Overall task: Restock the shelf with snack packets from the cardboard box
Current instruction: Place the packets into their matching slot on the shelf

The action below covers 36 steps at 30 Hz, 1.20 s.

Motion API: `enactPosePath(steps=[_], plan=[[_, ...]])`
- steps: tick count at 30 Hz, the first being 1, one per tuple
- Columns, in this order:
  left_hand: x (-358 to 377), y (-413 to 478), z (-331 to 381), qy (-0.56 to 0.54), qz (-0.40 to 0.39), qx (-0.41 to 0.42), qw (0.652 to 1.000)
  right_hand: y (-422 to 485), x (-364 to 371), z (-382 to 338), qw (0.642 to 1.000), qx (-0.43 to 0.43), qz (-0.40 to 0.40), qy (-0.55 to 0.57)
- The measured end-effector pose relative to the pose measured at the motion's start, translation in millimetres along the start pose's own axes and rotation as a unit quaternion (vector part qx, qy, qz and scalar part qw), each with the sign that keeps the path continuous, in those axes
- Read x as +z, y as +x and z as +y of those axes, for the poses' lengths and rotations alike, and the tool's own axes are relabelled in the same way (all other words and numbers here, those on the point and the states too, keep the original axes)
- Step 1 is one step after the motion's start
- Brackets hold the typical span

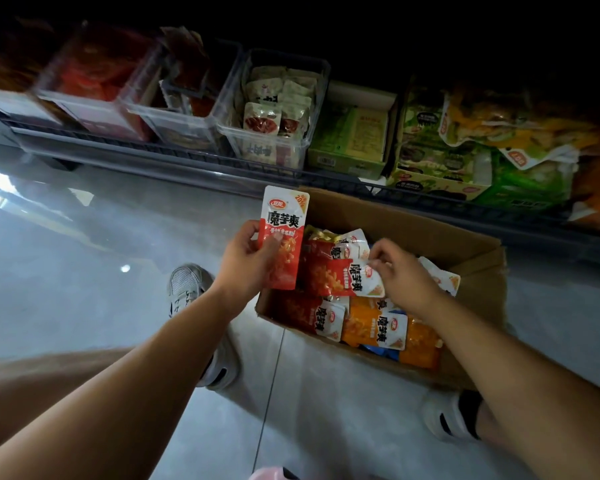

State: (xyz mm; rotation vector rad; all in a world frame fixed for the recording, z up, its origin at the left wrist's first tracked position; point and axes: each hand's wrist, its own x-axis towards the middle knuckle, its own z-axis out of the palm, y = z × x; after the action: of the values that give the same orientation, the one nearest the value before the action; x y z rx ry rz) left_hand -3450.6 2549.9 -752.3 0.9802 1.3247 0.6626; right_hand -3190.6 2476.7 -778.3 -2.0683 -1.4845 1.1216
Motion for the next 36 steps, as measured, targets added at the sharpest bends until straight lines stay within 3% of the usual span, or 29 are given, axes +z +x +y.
enactPosePath(steps=[6, 9, 13, 15, 17, 19, 21, 27, 36], plan=[[12, -2, 11, 0.008, -0.012, -0.012, 1.000, -8, -59, -53, 0.997, -0.063, 0.011, 0.033], [20, -12, 19, -0.023, -0.095, -0.032, 0.995, -10, -58, -77, 0.994, -0.093, -0.016, 0.061], [22, -17, 20, 0.020, -0.187, -0.042, 0.981, -8, -42, -94, 0.987, -0.120, 0.001, 0.103], [16, -12, 20, 0.002, -0.142, -0.042, 0.989, -4, -34, -92, 0.974, -0.084, 0.030, 0.207], [1, -5, 17, -0.032, -0.070, -0.037, 0.996, 4, -28, -76, 0.969, -0.026, 0.076, 0.235], [-16, 3, 12, -0.043, -0.008, -0.021, 0.999, 15, -18, -46, 0.986, 0.028, 0.078, 0.144], [-29, 5, 6, -0.046, 0.021, -0.014, 0.999, 23, -3, -16, 0.995, 0.069, 0.032, 0.066], [-29, 3, -7, -0.054, 0.012, -0.035, 0.998, 42, 45, 26, 0.994, 0.103, -0.005, 0.030], [-25, 8, -9, -0.069, 0.022, -0.047, 0.996, 52, 68, 39, 0.990, 0.120, 0.029, 0.067]])
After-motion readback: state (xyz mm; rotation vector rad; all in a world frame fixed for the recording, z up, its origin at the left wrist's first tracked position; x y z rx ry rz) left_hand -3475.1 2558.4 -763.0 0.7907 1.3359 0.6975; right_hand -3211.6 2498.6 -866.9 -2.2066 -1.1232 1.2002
